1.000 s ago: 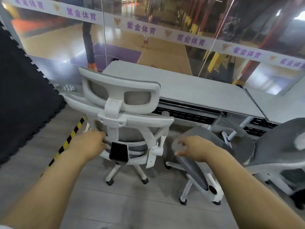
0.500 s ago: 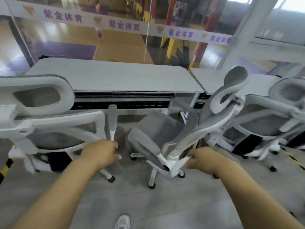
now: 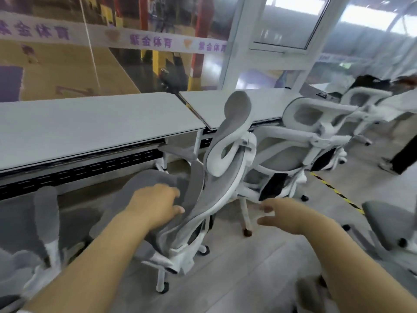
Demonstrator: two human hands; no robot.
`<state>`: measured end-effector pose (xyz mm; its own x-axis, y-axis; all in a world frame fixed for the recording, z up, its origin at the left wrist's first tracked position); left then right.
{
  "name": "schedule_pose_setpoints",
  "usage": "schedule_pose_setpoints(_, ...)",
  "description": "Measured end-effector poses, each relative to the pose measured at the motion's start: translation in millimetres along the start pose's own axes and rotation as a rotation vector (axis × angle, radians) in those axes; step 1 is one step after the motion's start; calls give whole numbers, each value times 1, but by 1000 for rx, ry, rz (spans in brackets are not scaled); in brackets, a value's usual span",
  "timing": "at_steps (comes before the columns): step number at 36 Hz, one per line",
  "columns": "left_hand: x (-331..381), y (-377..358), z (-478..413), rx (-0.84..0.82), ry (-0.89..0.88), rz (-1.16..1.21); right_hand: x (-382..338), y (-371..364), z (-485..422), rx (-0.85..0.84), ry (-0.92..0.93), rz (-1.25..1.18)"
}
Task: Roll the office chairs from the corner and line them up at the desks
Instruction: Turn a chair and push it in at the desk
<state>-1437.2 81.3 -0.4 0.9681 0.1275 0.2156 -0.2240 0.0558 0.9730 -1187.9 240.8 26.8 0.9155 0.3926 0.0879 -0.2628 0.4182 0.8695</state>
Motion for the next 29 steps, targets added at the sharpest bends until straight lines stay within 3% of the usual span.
schedule_pose_setpoints(7,43,9,-60,36,-188,-23,34,24,-57,19,-24,-41)
schedule_pose_setpoints(11,64,8,-82,79,-184,-37,44,36,-98,34,27,-16)
schedule_pose_setpoints(21,120,0,-150,124,91,-83,60,84,-202,95,290,47)
schedule_pose_setpoints(25,131,-7,-169,123,250,-152,67,100,-222,195,368,43)
schedule_pose_setpoints(29,131,-23,-168,236,304,-206,69,107,-236,290,468,10)
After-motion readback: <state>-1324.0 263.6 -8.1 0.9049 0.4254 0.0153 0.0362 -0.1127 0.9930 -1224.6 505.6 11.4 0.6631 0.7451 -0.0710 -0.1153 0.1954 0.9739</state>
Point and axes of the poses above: each hand's wrist, its own z-axis away from the middle knuckle, its own y-axis out of the back of the hand, x = y × z, the point moved 1 cm from there along -z, towards the middle knuckle, and after that the axes turned 13 degrees about -y, right-handed, at the moved point
